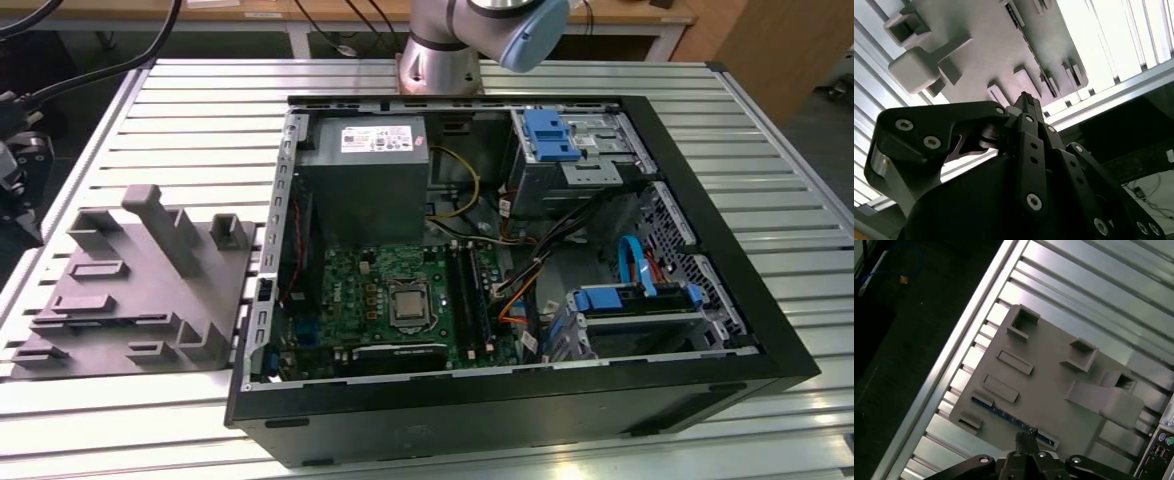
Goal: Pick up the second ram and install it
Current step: 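Pick up the second ram and move it above second insertion slot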
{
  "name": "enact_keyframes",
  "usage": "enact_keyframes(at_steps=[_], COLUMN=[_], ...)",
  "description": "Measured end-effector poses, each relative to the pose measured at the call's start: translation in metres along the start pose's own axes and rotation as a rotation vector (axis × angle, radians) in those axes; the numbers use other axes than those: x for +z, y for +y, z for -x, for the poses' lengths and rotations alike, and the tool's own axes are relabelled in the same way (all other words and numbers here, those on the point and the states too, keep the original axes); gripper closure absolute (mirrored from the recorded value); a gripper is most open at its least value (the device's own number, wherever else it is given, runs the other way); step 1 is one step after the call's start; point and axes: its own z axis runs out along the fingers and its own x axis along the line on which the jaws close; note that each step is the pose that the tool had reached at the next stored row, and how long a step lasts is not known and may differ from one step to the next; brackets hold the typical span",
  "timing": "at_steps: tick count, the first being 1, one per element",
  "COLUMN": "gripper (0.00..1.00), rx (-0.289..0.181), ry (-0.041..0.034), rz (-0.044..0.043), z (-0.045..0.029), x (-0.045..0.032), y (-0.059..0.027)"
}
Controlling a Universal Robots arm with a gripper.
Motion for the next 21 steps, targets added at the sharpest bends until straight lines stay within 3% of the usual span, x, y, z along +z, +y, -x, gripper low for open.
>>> enact_keyframes(at_steps=[21], gripper=[0.90], rx=[-0.382], ry=[0.0169], rz=[0.0095], z=[-0.0001], x=[0.0034], y=[-0.0001])
